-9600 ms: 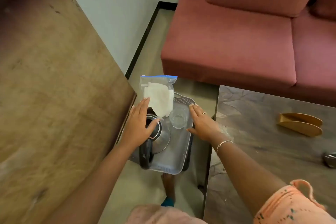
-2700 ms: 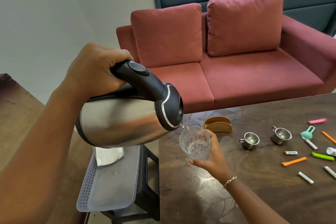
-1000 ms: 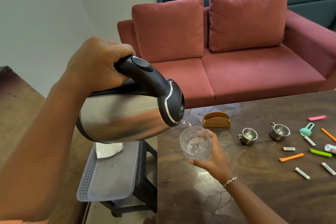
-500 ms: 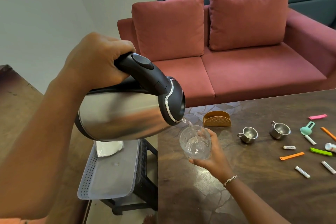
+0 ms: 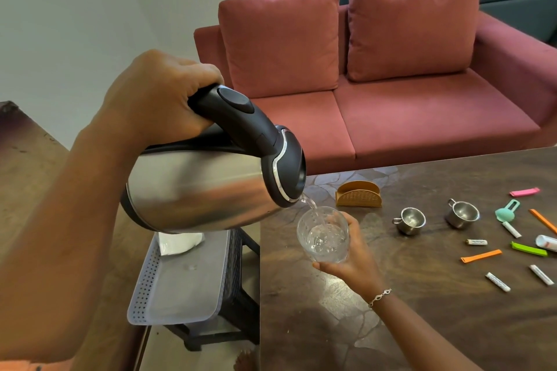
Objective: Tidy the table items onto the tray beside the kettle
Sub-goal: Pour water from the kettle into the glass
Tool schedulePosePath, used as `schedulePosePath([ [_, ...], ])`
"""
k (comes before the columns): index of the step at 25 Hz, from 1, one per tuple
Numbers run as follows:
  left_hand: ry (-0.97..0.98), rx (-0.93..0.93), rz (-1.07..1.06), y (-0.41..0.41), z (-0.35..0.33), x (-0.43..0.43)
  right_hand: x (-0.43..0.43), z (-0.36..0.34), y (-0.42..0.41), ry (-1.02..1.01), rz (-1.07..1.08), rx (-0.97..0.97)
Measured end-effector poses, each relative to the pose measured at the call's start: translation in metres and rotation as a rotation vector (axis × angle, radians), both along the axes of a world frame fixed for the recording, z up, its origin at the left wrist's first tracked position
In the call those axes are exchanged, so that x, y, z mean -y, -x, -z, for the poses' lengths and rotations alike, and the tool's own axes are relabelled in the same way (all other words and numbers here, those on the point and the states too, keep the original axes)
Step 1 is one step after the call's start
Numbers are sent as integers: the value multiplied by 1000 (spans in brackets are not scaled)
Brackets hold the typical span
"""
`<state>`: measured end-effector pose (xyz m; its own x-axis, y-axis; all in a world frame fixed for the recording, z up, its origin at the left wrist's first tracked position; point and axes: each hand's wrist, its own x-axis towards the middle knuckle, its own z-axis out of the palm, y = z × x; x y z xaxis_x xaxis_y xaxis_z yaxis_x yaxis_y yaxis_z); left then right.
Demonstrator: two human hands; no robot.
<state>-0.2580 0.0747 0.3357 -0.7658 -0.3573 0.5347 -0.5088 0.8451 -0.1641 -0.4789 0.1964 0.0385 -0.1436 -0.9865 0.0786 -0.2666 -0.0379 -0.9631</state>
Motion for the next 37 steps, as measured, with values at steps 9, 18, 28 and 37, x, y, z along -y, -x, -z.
schedulePosePath([
  [9, 9, -13, 5, 1, 1, -3, -3, 0, -1, -1, -8, 17],
  [18, 12, -3, 6, 4, 3, -2, -7, 4, 2, -12, 0, 30],
  [28, 18, -16, 25, 7, 3, -4, -8, 7, 2, -24, 11, 0],
  [37, 23, -7, 46, 7, 3, -2, -7, 7, 1, -14, 29, -12],
])
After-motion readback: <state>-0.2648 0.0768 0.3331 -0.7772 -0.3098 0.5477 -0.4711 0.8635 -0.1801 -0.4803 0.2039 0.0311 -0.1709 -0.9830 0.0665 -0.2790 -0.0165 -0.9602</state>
